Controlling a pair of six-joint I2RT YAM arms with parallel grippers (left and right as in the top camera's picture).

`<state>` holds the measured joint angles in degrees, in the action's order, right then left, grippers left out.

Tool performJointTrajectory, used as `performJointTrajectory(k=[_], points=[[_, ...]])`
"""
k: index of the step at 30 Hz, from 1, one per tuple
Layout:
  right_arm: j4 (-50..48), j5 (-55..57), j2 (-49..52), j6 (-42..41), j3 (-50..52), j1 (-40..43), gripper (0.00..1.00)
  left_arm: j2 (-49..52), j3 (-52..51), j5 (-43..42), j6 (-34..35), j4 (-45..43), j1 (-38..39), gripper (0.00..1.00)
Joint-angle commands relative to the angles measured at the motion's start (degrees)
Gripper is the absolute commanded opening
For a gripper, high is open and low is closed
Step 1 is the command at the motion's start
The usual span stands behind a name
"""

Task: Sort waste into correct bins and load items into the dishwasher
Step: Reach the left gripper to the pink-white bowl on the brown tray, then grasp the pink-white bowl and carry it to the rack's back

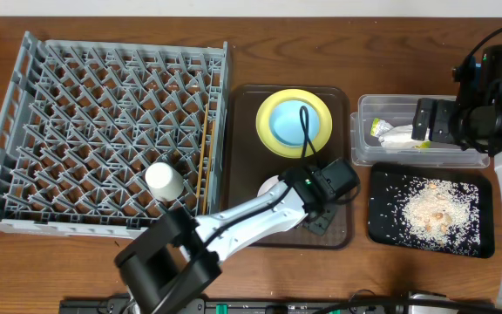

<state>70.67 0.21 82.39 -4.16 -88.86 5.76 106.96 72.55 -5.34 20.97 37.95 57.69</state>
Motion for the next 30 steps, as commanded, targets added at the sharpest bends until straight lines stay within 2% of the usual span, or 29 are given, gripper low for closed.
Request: performJointTrajectory(k=[1,4,6,7,14,21,24,27,30], points=[[0.02,-0.04,0.13,-0.72,-0.04,0.57,0.99,1.73,-0.24,2.12,0.35,0.07,-0.02,0.28],[0.02,-0.04,0.13,-0.72,-0.04,0.57,0.99,1.7,-0.24,3.52,0.35,0.07,-0.02,0.27],[0.02,-0.04,0.13,-0.72,-0.04,0.57,0.99,1.7,-0.24,3.5,0.35,0.11,-0.02,0.19],[0.02,-0.04,0.13,-0.72,-0.04,0.57,0.99,1.7,-0.24,3.5,0.37,0.11,-0.02,0.08],[0.02,-0.02,0.13,-0.72,-0.04,0.57,0.99,0.39,0.57,3.39,0.33,0.55,-0.31,0.08],[0.02,-0.04,0.13,-0.72,-0.04,0.57,0.99,-9.9,8.74,1.75,0.17,5.29,-5.99,0.08],[0.02,-0.04,0.13,-0.72,-0.04,0.57,0.99,-14.75,11.54,-3.32,-0.81,4.98,-11.3,0.07],[0.02,-0.04,0.13,-0.72,-0.04,0.57,0.99,-19.89,12.61,-13.64,-1.01,2.12,-22.27,0.07],[0.02,-0.04,0.13,-0.72,-0.04,0.57,0.99,-20.65,12.61,-25.16,-1.22,-0.59,-31.78,0.07]])
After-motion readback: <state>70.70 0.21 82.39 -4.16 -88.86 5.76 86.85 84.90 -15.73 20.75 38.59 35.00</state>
